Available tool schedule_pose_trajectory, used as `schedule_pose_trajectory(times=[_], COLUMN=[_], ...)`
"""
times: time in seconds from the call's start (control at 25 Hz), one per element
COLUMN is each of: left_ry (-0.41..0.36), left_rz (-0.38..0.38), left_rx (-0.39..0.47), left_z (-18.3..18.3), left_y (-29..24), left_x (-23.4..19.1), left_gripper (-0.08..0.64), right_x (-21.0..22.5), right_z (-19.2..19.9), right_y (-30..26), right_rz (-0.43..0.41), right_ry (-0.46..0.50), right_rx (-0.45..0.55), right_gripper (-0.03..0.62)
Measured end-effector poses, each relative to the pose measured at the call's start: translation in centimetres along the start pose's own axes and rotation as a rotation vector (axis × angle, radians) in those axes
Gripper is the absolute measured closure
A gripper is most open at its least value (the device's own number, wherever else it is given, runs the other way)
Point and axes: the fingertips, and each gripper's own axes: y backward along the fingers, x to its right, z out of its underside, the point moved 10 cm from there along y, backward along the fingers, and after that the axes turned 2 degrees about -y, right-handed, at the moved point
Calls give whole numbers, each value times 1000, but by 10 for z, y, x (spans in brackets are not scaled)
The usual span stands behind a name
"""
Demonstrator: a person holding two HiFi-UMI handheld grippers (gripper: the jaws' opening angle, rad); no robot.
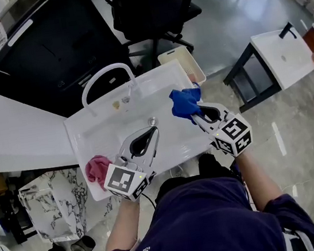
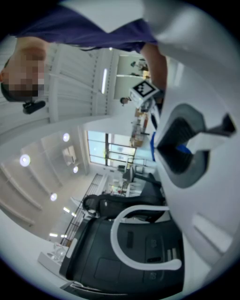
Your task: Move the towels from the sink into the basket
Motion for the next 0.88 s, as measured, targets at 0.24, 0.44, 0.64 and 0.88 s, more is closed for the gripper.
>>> schedule_pose_trajectory(times=[0.24, 0.44, 0.64, 0.88], left_ry=[18, 30, 43, 60], left_rz=[-33, -56, -81, -113], left_rx=[-19, -43, -69, -91], left_z=[1, 0, -1, -5], left_y=[-34, -73, -110, -147], left_x=[-4, -3, 0, -4], left_gripper=[557, 557, 557, 557], right_x=[37, 79, 122, 170], right_z=[-1, -1, -1, -8], right_y=[-9, -15, -20, -28], right_rz=[-40, -79, -103, -119], right_ry=[-7, -16, -29, -39], right_rx=[-9, -19, -20, -23], right_gripper=[523, 523, 523, 523])
